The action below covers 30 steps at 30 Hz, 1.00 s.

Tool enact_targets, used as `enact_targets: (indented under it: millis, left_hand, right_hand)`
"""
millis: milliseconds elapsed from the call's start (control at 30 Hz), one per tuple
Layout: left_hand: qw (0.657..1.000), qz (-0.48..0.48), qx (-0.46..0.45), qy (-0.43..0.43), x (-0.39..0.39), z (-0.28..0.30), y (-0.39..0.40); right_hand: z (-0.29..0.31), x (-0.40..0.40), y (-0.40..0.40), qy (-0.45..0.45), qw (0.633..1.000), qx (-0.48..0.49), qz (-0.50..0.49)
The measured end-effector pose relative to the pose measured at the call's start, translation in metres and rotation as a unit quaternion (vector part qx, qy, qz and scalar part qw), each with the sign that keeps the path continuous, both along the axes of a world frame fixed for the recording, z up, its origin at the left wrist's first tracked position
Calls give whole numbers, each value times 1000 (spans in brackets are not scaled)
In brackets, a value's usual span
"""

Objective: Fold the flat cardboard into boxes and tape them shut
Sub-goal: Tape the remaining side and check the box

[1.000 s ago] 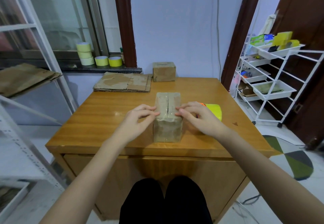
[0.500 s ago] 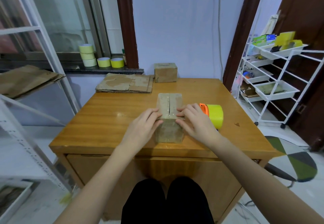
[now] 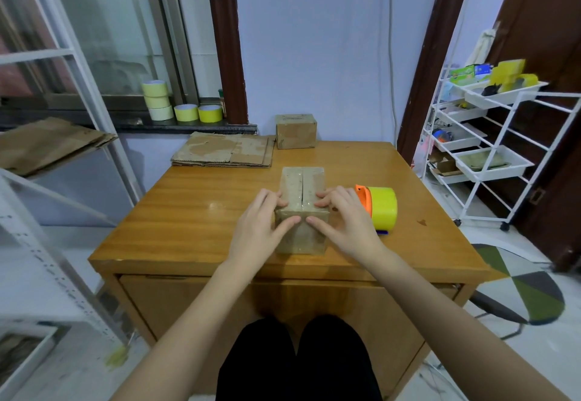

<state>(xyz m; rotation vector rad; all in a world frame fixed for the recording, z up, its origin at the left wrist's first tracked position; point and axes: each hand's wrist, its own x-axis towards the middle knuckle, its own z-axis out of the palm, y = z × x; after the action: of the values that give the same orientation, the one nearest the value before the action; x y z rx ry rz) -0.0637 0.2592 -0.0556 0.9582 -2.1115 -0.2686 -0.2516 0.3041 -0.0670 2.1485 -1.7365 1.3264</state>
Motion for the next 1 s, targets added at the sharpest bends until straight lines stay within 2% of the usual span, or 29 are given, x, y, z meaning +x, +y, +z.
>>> enact_targets:
  millis: [167,367,667,833,1000]
  left_hand:
    - [999,-40,21,22,4,-1,-5]
    - [998,-66,21,1,11,-2,-9]
    - [991,-98,83,31,18,2,-9]
    - [993,-67,83,40,6,11,-11]
    - [989,-87,109,43,8,12,-18]
  right_hand:
    - [-2,-7,-2,14,999,-5,31]
    - [-4,-14,-3,46,997,-6,61]
    - [0,-20,9,-66,989,87,105]
    - [4,-9,2,-93,993,41,58]
    - [2,-15,-3,-111,990,38,79]
